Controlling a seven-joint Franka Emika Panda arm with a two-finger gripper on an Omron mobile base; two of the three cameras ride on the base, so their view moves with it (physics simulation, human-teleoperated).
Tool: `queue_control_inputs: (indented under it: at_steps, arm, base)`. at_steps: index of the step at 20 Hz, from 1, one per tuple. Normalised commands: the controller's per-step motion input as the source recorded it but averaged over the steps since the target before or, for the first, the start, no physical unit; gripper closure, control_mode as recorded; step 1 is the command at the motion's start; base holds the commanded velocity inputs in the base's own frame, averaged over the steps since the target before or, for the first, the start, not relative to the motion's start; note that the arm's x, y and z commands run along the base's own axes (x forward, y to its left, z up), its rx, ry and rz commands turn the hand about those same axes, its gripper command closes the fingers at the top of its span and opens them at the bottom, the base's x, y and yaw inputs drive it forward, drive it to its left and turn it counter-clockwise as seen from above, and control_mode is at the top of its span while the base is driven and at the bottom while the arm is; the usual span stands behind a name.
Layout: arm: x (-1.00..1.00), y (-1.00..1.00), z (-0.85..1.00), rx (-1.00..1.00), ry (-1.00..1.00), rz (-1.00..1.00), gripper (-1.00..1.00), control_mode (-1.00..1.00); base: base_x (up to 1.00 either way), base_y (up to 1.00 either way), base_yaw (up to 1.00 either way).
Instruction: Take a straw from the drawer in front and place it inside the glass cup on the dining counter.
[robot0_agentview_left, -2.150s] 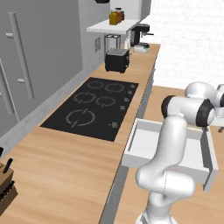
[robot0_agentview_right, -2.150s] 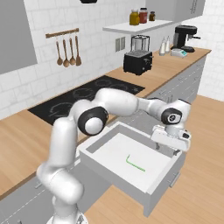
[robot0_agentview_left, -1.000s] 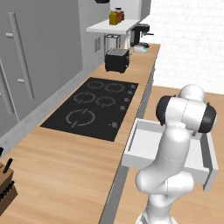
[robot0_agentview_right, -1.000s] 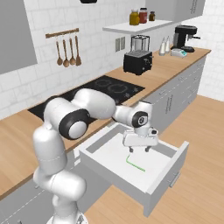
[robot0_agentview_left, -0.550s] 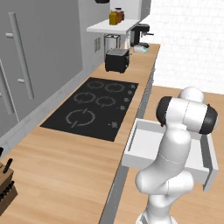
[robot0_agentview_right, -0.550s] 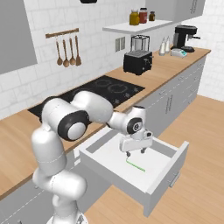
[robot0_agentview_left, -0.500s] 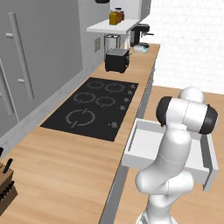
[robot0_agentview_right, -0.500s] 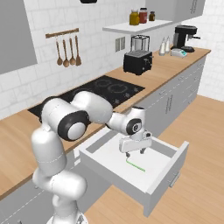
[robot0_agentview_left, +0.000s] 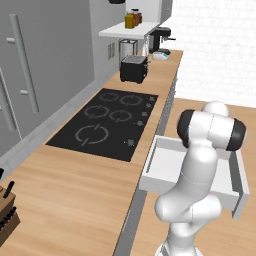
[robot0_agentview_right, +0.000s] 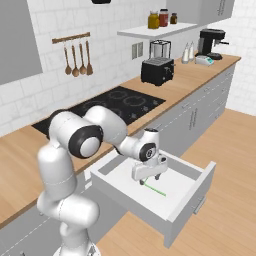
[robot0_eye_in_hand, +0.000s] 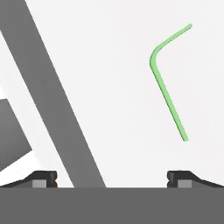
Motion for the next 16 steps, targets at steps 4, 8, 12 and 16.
queue_control_inputs:
  at_steps: [4,8,12,16]
  arm:
    - [0.24,0.0,-0.15,0.02,0.0,0.0,-1.0,-1.0]
    - [0.24,-0.02,-0.14,0.02,0.0,0.0,-1.0,-1.0]
    - [0.25,0.0,-0.22,0.01,0.0,0.0,-1.0,-1.0]
    - [0.27,0.0,-0.25,0.0,0.0,0.0,-1.0,-1.0]
  base:
    - [0.0,0.0,0.0]
    - [0.0,0.0,0.0]
    - [0.0,0.0,0.0]
    - [0.0,0.0,0.0]
